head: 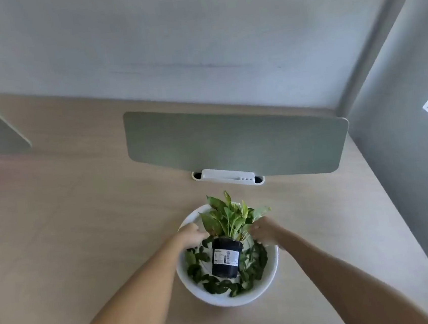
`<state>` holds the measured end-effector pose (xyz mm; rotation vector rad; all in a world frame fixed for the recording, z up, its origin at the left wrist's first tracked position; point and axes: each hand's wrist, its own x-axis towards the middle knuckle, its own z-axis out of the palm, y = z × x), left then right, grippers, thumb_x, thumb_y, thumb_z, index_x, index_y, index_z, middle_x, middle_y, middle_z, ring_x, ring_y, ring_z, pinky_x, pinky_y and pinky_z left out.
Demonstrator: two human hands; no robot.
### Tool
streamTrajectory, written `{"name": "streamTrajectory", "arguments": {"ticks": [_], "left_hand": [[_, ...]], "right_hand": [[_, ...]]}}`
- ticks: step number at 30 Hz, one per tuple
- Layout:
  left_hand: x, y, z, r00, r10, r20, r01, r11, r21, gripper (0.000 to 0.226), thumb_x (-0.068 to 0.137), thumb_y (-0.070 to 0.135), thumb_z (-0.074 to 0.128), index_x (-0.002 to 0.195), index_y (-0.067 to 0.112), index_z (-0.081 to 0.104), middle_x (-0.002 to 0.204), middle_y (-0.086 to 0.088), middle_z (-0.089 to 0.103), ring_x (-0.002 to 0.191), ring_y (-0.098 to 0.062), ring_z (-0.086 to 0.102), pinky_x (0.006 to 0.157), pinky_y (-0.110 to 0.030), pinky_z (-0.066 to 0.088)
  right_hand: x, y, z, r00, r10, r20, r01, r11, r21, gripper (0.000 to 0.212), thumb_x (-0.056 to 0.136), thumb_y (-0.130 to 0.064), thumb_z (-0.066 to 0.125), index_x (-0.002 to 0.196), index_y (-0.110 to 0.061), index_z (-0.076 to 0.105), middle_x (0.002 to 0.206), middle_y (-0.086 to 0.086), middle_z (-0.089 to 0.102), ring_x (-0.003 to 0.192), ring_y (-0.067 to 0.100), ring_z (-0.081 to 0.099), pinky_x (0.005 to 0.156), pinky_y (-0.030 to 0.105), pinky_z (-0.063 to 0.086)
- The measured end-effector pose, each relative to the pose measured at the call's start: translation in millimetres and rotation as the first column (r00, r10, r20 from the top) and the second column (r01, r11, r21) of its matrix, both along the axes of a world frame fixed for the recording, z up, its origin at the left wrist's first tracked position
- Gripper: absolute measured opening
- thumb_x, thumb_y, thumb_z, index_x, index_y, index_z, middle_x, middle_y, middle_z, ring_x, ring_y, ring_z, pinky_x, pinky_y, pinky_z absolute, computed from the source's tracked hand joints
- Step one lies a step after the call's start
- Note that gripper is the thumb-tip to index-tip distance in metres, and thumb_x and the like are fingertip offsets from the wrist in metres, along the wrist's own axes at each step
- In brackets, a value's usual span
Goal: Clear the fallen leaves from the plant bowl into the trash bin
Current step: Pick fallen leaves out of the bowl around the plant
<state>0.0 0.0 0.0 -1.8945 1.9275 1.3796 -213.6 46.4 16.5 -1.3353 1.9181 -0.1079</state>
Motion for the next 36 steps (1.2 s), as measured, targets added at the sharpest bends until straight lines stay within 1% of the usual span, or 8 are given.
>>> {"name": "streamTrajectory", "arguments": {"ticks": [4,9,16,23,29,32,34,36], "left_hand": [[-10,15,-18,0.989,0.114,-0.093,-0.088,0.964,0.251,0.058,0.089,0.044,0.053,0.134,0.009,0.050,0.136,-0.011,0.055,0.120,-0.028,0.054,0.102,-0.043,0.046],[-11,14,-32,0.940,0.212,-0.266,-0.130,0.946,0.297,0.047,0.086,0.037,0.063,0.126,0.013,0.055,0.129,-0.008,0.061,0.116,-0.026,0.057,0.097,-0.041,0.052],[-3,-11,-11,0.792,0.305,-0.529,-0.196,0.948,0.253,0.047,0.079,0.010,0.073,0.120,0.012,0.050,0.127,-0.012,0.061,0.117,-0.027,0.060,0.097,-0.041,0.052],[-6,10,-24,0.851,0.187,-0.491,-0.199,0.980,0.029,0.053,0.067,0.020,0.081,0.116,0.014,0.063,0.118,0.002,0.066,0.115,-0.018,0.061,0.101,-0.031,0.048],[-1,23,-39,0.775,0.275,-0.570,-0.244,0.961,0.132,0.044,0.073,-0.006,0.073,0.110,0.011,0.056,0.115,-0.013,0.069,0.095,-0.021,0.068,0.092,-0.040,0.053],[4,23,-46,0.872,0.131,-0.472,-0.157,0.988,-0.014,0.056,0.069,0.007,0.078,0.121,0.008,0.055,0.121,-0.009,0.065,0.116,-0.024,0.061,0.095,-0.032,0.048],[10,23,-53,0.976,-0.108,-0.188,0.078,0.984,-0.161,0.085,0.063,0.033,0.080,0.137,0.016,0.042,0.142,-0.009,0.044,0.137,-0.028,0.038,0.107,-0.034,0.036],[16,26,-64,0.915,-0.366,0.168,0.390,0.909,-0.146,0.115,0.055,0.055,0.077,0.150,0.026,0.018,0.159,-0.010,0.013,0.148,-0.036,0.007,0.120,-0.046,0.014]], "right_hand": [[20,11,-36,0.985,-0.121,0.122,0.103,0.983,0.149,0.017,0.090,-0.015,0.047,0.082,-0.010,0.061,0.073,0.004,0.057,0.063,0.017,0.056,0.066,0.030,0.053],[26,7,-60,0.955,-0.230,0.187,0.196,0.963,0.182,0.020,0.083,-0.006,0.048,0.064,-0.007,0.050,0.061,0.003,0.055,0.063,0.023,0.057,0.068,0.032,0.050],[21,-8,-40,0.906,-0.297,0.303,0.343,0.933,-0.110,0.032,0.077,-0.009,0.040,0.088,-0.013,0.070,0.086,0.015,0.075,0.076,0.032,0.069,0.069,0.037,0.055],[34,16,-27,0.935,-0.246,0.257,0.310,0.918,-0.249,0.040,0.083,-0.003,0.046,0.112,-0.024,0.065,0.105,-0.006,0.072,0.080,0.016,0.067,0.054,0.014,0.047],[32,24,-45,0.936,-0.250,0.247,0.305,0.928,-0.215,0.044,0.083,0.000,0.046,0.117,-0.021,0.064,0.117,-0.001,0.071,0.093,0.018,0.068,0.076,0.027,0.053],[29,29,-52,0.957,-0.239,0.163,0.270,0.939,-0.213,0.050,0.083,0.004,0.040,0.124,-0.017,0.060,0.120,0.006,0.067,0.102,0.026,0.063,0.079,0.027,0.050],[24,35,-61,0.996,-0.093,0.011,0.093,0.989,-0.115,0.057,0.080,-0.007,0.051,0.136,-0.020,0.047,0.135,0.010,0.056,0.123,0.030,0.051,0.098,0.033,0.044],[19,42,-74,0.975,0.165,-0.147,-0.159,0.986,0.053,0.086,0.069,-0.034,0.070,0.145,-0.026,0.030,0.153,0.010,0.032,0.139,0.035,0.029,0.114,0.045,0.030]]}}
